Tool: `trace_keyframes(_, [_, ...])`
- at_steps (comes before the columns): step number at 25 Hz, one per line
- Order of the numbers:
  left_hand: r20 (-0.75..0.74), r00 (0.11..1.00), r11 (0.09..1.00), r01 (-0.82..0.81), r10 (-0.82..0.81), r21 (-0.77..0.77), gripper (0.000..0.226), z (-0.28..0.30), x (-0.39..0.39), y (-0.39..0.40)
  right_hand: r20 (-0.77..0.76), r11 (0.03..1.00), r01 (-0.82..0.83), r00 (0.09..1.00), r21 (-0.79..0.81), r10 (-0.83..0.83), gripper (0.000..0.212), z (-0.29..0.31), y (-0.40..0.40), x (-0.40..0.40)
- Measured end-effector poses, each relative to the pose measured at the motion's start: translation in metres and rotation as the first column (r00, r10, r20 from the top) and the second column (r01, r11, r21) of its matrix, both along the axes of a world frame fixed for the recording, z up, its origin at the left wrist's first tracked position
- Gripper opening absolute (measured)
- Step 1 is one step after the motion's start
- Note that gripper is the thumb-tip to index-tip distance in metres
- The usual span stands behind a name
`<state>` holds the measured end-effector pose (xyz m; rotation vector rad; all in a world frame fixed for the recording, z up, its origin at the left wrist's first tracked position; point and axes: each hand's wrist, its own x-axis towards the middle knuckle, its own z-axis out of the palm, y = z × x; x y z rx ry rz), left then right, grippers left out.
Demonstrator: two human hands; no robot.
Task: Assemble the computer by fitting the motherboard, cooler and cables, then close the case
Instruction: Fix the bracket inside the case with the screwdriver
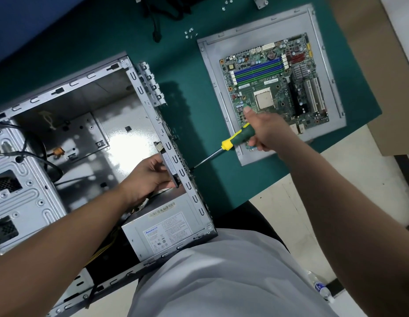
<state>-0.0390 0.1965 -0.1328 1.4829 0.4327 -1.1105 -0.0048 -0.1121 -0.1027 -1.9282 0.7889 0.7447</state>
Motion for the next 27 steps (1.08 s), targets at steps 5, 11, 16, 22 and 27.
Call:
trace_keyframes(5, [-0.009,1.000,1.000,-0.001,0.001,0.003,0.025,0.002,0.001,-0.002,-0.097,0.918,0.283,0.959,0.276,-0.267,0.022,0.001,-0.014,0.008])
trace_keyframes(11, [-0.008,1.000,1.000,0.001,-0.001,0.012,0.024,0.003,0.000,-0.001,-0.004,0.976,-0.153,0.988,-0.154,0.154,0.052,-0.004,-0.003,0.002])
trace_keyframes(16, [-0.008,1.000,1.000,0.003,-0.003,0.020,0.025,0.002,0.001,0.000,-0.052,0.960,0.109,0.994,0.259,-0.099,0.023,0.001,-0.024,0.005])
trace_keyframes(22, [0.013,1.000,1.000,0.019,-0.020,0.016,0.025,0.003,0.000,-0.001,-0.014,0.993,-0.085,0.996,-0.081,0.084,0.054,-0.001,-0.003,-0.002])
trace_keyframes(27, [0.019,1.000,1.000,0.023,-0.023,0.019,0.025,0.000,0.000,0.000,-0.032,0.907,0.175,0.984,0.384,-0.176,0.025,0.004,-0.019,-0.001])
